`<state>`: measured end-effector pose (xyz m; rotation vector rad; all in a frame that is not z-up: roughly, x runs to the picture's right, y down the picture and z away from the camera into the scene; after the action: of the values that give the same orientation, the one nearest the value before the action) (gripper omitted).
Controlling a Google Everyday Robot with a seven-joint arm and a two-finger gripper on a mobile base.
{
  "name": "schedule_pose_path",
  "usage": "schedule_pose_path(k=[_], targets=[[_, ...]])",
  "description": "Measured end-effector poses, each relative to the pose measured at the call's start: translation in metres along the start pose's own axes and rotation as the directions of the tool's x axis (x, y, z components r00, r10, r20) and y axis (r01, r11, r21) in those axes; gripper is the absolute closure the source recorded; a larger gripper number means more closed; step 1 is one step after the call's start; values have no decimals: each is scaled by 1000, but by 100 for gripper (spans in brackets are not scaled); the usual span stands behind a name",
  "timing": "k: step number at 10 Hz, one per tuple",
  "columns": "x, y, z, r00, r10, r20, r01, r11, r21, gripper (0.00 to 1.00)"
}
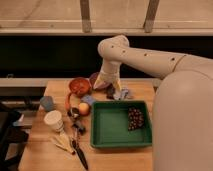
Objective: Place pepper in metal cup
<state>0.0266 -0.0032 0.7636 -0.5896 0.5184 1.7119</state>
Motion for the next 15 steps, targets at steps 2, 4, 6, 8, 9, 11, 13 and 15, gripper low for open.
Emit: schedule_pose_path(k=[2, 4, 6, 8, 9, 11, 13, 15], targets=[[0, 0, 0, 1000, 0, 0, 0, 1000, 0, 20], [0, 0, 1, 1000, -3, 2, 3, 1000, 2, 20], [-2, 10, 1, 999, -44, 31, 43, 999, 21, 20], [-9, 44, 3, 991, -115, 73, 113, 993, 35, 20], [-13, 70, 6, 984, -152, 88, 149, 988, 36, 20], [-18, 124, 12, 970, -218, 105, 217, 976, 22, 20], [-24, 173, 15, 952, -282, 117, 285, 958, -13, 20], [-20, 202, 13, 937, -328, 120, 336, 940, -53, 20]])
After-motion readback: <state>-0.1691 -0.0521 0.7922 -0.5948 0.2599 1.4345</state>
